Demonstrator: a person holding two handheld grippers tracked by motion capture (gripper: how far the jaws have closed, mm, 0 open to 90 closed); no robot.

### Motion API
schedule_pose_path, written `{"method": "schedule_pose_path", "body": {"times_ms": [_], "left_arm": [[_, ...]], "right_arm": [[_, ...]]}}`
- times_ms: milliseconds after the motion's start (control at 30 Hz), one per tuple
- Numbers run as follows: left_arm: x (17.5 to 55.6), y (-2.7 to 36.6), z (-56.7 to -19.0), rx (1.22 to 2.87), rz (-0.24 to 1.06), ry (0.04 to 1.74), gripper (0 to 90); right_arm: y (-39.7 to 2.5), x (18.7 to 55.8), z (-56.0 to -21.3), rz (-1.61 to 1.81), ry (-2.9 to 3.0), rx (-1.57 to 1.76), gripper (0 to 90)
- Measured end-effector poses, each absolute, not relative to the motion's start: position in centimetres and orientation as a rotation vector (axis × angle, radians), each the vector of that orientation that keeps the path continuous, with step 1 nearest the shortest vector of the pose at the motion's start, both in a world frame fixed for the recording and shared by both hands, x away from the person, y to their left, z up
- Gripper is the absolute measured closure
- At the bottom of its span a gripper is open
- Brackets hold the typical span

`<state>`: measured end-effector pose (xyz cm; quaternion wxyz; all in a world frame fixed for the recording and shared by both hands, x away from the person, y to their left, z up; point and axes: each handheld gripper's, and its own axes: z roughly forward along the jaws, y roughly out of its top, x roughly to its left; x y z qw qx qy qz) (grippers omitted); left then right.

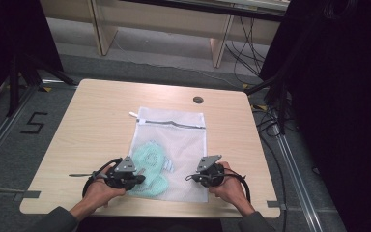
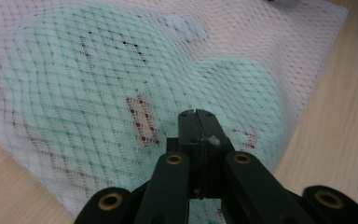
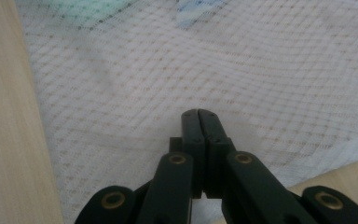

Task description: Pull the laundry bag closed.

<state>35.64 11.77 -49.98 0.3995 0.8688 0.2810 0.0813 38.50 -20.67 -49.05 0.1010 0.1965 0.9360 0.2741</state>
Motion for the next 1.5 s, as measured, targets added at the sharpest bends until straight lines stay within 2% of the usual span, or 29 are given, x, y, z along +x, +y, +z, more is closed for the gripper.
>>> {"method": "schedule_pose_path", "body": {"times_ms": [400,800,1200,1333,1433,1500], "left_arm": [[36.2,12.0,-50.2,2.227,0.224,0.705,89.5],[37.5,12.4,-50.4,2.266,0.311,0.685,89.5],[39.1,12.7,-50.5,2.265,0.341,0.750,89.5],[39.8,13.0,-50.6,2.273,0.369,0.764,89.5],[40.2,12.9,-50.6,2.319,0.446,0.750,89.5],[40.4,13.0,-50.6,2.318,0.440,0.753,89.5]], "right_arm": [[-20.5,38.2,-49.3,0.783,2.799,0.579,90.0],[-19.7,37.9,-49.1,0.748,2.831,0.456,90.0],[-18.6,37.4,-49.2,0.756,2.852,0.405,90.0],[-18.1,37.3,-49.2,0.758,2.849,0.401,90.0],[-17.3,37.2,-49.2,0.766,2.860,0.389,90.0],[-17.1,37.2,-49.2,0.766,2.855,0.375,90.0]]}}
